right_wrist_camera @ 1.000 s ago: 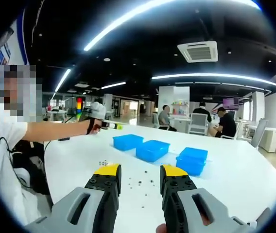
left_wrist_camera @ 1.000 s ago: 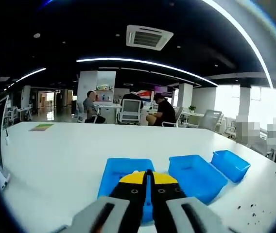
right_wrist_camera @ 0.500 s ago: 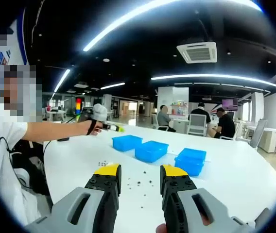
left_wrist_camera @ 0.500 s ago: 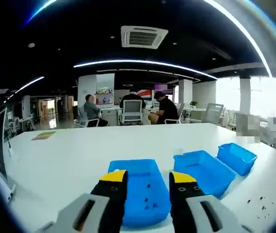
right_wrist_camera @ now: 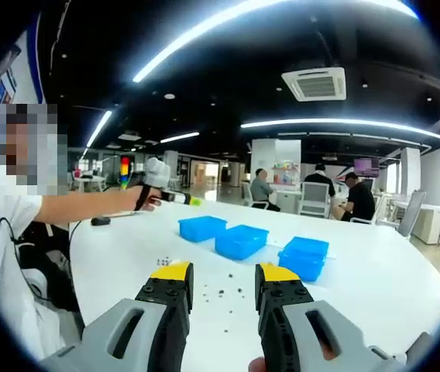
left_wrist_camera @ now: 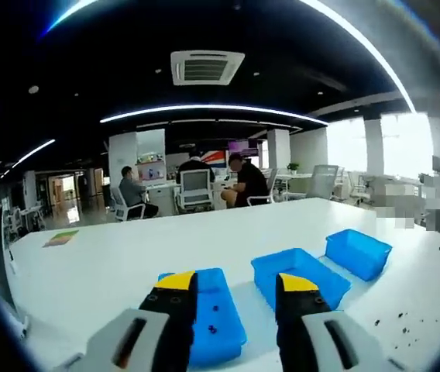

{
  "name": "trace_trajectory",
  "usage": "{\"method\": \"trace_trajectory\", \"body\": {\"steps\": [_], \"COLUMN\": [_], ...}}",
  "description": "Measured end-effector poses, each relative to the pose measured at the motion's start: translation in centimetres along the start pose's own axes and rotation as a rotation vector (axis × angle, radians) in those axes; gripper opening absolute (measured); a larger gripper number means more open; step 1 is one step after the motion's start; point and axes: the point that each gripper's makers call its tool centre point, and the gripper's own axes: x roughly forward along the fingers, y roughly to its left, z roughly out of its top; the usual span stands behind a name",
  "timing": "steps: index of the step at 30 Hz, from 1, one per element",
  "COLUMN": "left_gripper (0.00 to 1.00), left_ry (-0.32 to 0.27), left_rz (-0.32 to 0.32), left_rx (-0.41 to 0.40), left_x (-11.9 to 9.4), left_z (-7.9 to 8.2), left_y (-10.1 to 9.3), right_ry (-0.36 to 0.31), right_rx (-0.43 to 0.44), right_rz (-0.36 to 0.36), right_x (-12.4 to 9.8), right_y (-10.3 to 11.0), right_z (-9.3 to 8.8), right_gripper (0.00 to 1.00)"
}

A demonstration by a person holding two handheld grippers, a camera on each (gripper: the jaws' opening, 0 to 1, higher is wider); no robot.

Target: Pick up the resistors one by one and place each resistor into its matching bin, sorting the parts by color and model until every resistor is separated into the correct bin for its type

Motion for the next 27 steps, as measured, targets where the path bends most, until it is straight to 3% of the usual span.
{"method": "trace_trajectory", "body": {"steps": [7, 12, 16, 20, 23, 27], "left_gripper": [0.4, 0.4, 0.4, 0.38, 0.36, 0.35], "left_ry": [-0.059, -0.069, -0.038, 0.03, 0.09, 0.227], "left_rz": [-0.13, -0.22, -0.319, -0.41, -0.445, -0.532], "left_rx": [0.053, 0.084, 0.149, 0.28, 0.319, 0.39], "left_x": [-2.5, -4.3, -5.4, -5.2, -4.4, -3.5], "left_z": [3.5, 4.4, 3.7, 2.1, 1.1, -1.2], "left_y": [-5.8, -9.8, -13.6, -16.7, -17.8, -19.8], "right_ry": [-0.003, -0.005, -0.006, -0.008, -0.011, -0.016], "right_rx": [-0.003, -0.007, -0.008, -0.009, -0.011, -0.009], "right_rz": [-0.004, -0.001, 0.001, 0.004, 0.001, -0.004], "right_x": [-0.1, -0.2, -0.2, -0.2, -0.3, -0.5], "right_y": [0.0, 0.2, 0.2, 0.3, 0.1, -0.2], "right_z": [0.2, 0.3, 0.3, 0.4, 0.5, 0.6], "right_gripper": [0.34, 0.34, 0.34, 0.34, 0.34, 0.34]}}
